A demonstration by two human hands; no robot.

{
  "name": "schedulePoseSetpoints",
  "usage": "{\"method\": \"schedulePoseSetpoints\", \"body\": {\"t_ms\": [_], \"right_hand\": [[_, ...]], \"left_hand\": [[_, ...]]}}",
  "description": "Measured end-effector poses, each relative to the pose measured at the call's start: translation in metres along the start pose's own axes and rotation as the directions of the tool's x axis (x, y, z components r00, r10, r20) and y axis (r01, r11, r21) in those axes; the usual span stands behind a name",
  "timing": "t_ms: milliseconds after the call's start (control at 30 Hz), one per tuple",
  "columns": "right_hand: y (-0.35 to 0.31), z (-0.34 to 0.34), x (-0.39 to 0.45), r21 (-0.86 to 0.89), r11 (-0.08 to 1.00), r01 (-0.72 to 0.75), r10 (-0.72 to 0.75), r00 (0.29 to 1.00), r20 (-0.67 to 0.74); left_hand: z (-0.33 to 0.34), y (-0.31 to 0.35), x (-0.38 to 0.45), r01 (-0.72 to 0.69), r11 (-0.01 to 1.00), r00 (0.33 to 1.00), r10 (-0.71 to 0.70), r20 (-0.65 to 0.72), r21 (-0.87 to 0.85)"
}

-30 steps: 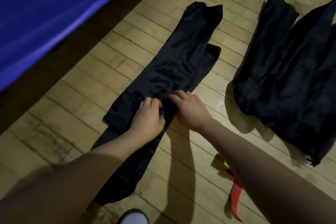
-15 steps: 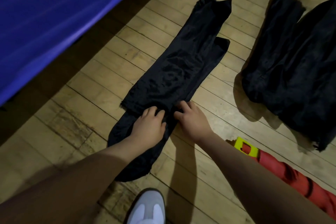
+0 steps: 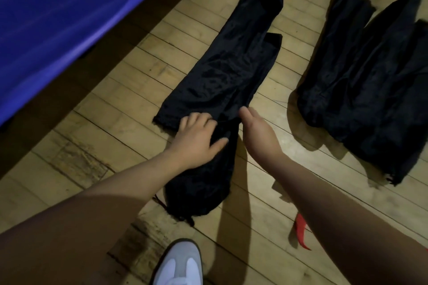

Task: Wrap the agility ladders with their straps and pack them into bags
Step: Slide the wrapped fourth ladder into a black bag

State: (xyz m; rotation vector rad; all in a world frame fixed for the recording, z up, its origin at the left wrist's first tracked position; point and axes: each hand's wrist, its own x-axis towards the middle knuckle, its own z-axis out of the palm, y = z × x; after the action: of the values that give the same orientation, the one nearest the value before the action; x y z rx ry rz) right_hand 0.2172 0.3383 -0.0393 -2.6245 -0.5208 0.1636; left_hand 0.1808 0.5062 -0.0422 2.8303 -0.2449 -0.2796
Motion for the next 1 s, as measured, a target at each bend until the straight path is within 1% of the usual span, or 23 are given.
{"method": "schedulePoseSetpoints", "body": {"t_ms": [33,67,100,133,200,267,333,433,500,567,667,733,800,867,933,967,1000], "right_hand": [[0.003,-0.008,-0.003,0.008,1.0,-0.011,0.012,1.0,-0.022],[0.005,-0.014,-0.005,0.013,1.0,-0.023,0.024,0.999,-0.041],[0.008,-0.02,-0.009,0.013,0.999,-0.034,0.035,0.998,-0.058],[0.011,-0.026,-0.013,0.007,0.999,-0.041,0.042,0.997,-0.063],[0.02,-0.038,-0.023,-0.009,0.999,-0.051,0.05,0.997,-0.059],[0.032,-0.049,-0.034,-0.029,0.998,-0.055,0.053,0.997,-0.055],[0.042,-0.056,-0.043,-0.036,0.997,-0.066,0.065,0.998,-0.015],[0.058,-0.065,-0.062,0.029,0.989,-0.144,0.142,0.987,0.073],[0.067,-0.065,-0.076,0.057,0.979,-0.196,0.192,0.979,0.074],[0.073,-0.06,-0.089,0.044,0.967,-0.252,0.248,0.965,0.091],[0.078,-0.047,-0.099,0.161,0.912,-0.377,0.352,0.921,0.165],[0.08,-0.039,-0.103,0.179,0.902,-0.393,0.374,0.918,0.133],[0.082,-0.033,-0.108,0.118,0.92,-0.374,0.367,0.927,0.083],[0.085,-0.029,-0.113,0.138,0.918,-0.372,0.371,0.928,0.032],[0.086,-0.031,-0.116,0.229,0.9,-0.371,0.381,0.925,0.001],[0.086,-0.033,-0.117,0.259,0.894,-0.365,0.38,0.925,-0.011],[0.087,-0.035,-0.117,0.279,0.892,-0.356,0.377,0.926,-0.023]], "left_hand": [[0.002,0.009,-0.002,-0.044,0.999,0.998,0.044,0.036,-0.009],[0.005,0.016,-0.003,-0.057,0.998,0.996,0.057,0.067,-0.01],[0.009,0.023,-0.003,-0.059,0.998,0.996,0.06,0.072,-0.015],[0.012,0.029,-0.002,-0.054,0.998,0.997,0.055,0.047,-0.034],[0.013,0.045,0.002,-0.038,0.987,0.999,0.035,-0.018,-0.159],[0.013,0.065,0.007,-0.027,0.958,0.999,0.02,-0.028,-0.284],[0.011,0.082,0.013,-0.017,0.947,1.0,0.017,-0.003,-0.32],[0.012,0.107,0.022,-0.001,0.933,1.0,0.011,0.024,-0.361],[0.012,0.117,0.026,0.018,0.921,1.0,-0.006,0.031,-0.39],[0.015,0.125,0.029,0.026,0.906,0.999,-0.012,0.035,-0.423],[0.018,0.134,0.029,0.043,0.896,0.998,-0.015,0.066,-0.441],[0.021,0.138,0.027,0.059,0.891,0.996,-0.02,0.092,-0.449],[0.025,0.139,0.023,0.056,0.897,0.994,-0.01,0.107,-0.439],[0.029,0.139,0.017,0.051,0.926,0.994,-0.011,0.107,-0.375],[0.033,0.137,0.005,-0.016,0.962,0.999,0.025,0.029,-0.273],[0.035,0.136,-0.003,-0.08,0.97,0.997,0.077,-0.021,-0.23],[0.037,0.136,-0.011,-0.147,0.972,0.989,0.142,-0.038,-0.184]]}}
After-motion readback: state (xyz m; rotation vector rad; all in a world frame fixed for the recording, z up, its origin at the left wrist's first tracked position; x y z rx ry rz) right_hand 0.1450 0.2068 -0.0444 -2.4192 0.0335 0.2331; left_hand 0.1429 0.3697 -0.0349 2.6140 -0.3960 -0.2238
